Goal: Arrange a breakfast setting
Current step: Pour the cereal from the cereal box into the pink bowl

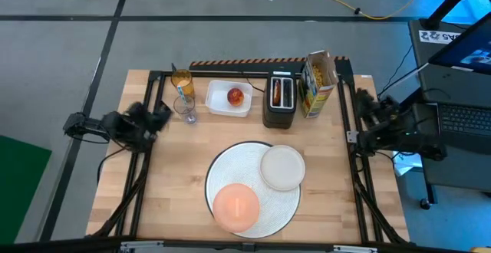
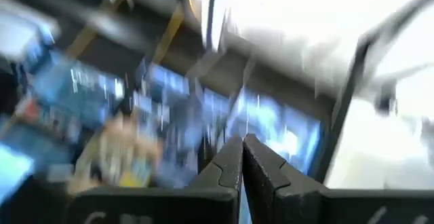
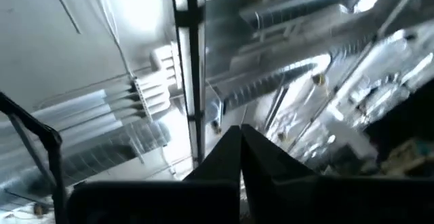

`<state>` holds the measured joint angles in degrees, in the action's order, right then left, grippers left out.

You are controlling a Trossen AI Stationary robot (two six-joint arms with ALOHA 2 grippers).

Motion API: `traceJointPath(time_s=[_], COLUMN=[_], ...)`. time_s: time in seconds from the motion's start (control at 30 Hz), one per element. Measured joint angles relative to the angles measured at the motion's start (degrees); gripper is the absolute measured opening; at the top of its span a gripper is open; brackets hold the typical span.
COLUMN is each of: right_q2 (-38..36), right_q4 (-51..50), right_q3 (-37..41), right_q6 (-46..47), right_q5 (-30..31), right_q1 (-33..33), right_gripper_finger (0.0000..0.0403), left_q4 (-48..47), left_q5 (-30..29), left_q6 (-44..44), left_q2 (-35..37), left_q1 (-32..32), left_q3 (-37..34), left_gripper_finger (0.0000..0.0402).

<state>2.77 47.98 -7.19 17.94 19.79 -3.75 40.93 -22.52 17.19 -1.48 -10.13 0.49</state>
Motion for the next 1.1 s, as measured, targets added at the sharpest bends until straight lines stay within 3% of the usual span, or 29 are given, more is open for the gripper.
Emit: traceJointPath(time_s=[0.1,0.17,0.27,0.37,0.47,0.57,0.8,0.87,1.03,1.1], right_q2=[1.7,3.4,6.3,9.3,11.6,13.1,13.4,13.3,13.3,13.3], right_q4=[-0.1,0.0,-0.2,-0.1,-0.2,-0.6,-0.6,-0.4,-1.4,-2.9], right_q3=[-4.4,-7.6,-12.0,-16.3,-19.5,-21.4,-23.1,-23.3,-23.3,-23.3], right_q6=[-8.2,-13.9,-18.5,-23.2,-27.5,-31.3,-36.7,-37.5,-30.7,-28.7], right_q5=[2.3,2.1,2.2,3.2,3.1,4.3,14.3,18.4,25.2,25.7], right_q1=[0.0,0.0,0.0,0.0,0.0,0.0,0.0,0.0,0.0,0.0], right_gripper_finger=[0.0,0.0,0.0,0.0,0.0,0.0,0.0,0.0,0.0,0.0], left_q4=[16.6,26.9,38.8,43.0,40.9,38.1,29.9,26.6,12.7,6.4], left_q5=[-6.0,-6.6,-3.5,4.2,8.9,9.8,17.7,16.2,1.8,0.2], left_q6=[-0.3,1.5,-1.9,-7.9,-11.7,-14.4,-16.9,-17.3,-14.9,-17.8], left_q2=[0.0,0.0,0.0,0.0,-0.1,-1.9,-13.1,-18.1,-31.1,-36.4], left_q1=[0.0,0.0,0.0,0.0,0.0,0.0,0.0,0.0,0.0,0.0], left_q3=[0.0,0.0,0.0,0.2,2.2,6.3,19.5,23.8,34.8,39.1], left_gripper_finger=[0.0002,0.0002,0.0002,0.0002,0.0002,0.0002,0.0002,0.0002,0.0002,0.0002])
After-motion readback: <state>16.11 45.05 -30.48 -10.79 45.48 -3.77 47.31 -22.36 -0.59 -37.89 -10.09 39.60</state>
